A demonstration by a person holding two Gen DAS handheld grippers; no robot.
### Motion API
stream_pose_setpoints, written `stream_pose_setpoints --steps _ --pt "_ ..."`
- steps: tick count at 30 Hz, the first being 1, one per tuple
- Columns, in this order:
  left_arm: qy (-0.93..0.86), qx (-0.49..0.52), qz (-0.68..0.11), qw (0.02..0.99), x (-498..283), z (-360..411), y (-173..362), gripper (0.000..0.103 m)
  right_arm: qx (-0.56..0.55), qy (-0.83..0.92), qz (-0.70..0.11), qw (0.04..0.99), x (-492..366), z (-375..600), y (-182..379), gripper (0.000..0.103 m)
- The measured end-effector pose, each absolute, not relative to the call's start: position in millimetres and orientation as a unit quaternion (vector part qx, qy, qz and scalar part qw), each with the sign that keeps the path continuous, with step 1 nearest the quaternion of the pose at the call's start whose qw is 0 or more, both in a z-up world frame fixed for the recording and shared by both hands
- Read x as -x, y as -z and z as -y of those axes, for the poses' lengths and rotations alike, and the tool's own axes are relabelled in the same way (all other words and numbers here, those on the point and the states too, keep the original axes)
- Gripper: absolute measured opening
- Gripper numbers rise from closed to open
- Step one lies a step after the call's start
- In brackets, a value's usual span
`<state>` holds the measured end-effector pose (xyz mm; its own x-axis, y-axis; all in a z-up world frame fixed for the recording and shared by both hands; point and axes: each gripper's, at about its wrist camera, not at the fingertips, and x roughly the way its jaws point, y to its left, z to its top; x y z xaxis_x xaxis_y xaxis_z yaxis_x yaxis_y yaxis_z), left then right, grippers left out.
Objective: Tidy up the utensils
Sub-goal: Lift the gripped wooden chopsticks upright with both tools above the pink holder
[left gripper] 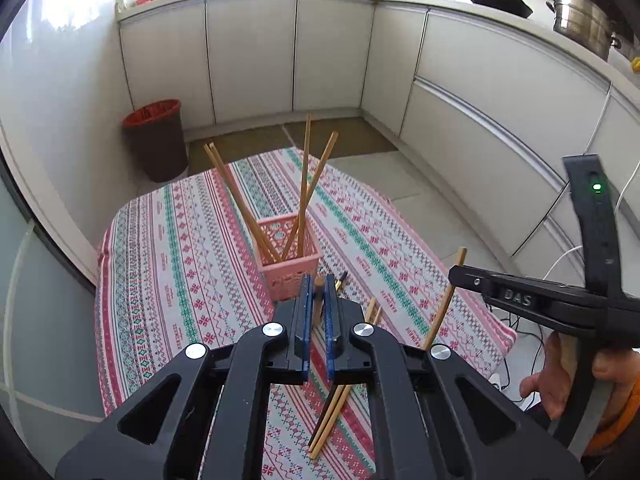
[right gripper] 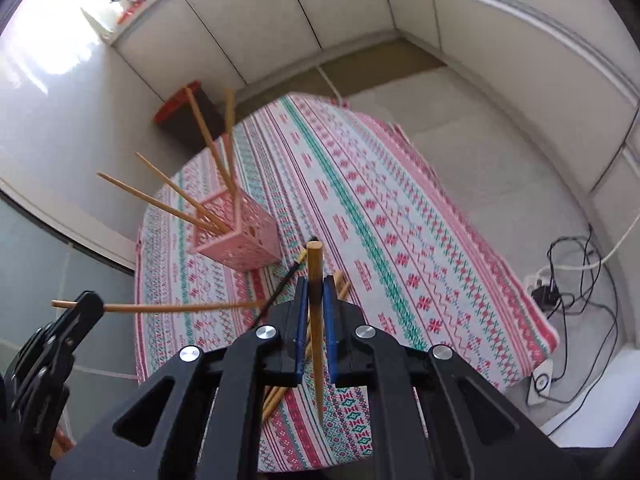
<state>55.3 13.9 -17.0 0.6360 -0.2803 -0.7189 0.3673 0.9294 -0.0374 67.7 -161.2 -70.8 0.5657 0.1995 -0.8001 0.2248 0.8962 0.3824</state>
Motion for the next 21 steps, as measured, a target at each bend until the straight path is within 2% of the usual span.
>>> stream_pose_setpoints --steps 9,18,21 --pt "0.183 -0.027 -0.349 0.919 -58.8 -22.4 -19.4 0.005 -0.231 -0.002 -0.341 0.911 -53.4 173.9 -24.4 0.008" --pt "0.175 0.015 -0.287 0.942 -53.2 -45.6 -75.6 0.005 -0.270 -0.048 -0.287 0.918 -64.8 183.2 -78.1 0.008" --pt "0.179 0.019 -0.289 0.940 -56.5 -47.8 -78.2 0.005 -0.273 -0.062 -0.272 0.921 -68.0 182.0 -89.9 0.008"
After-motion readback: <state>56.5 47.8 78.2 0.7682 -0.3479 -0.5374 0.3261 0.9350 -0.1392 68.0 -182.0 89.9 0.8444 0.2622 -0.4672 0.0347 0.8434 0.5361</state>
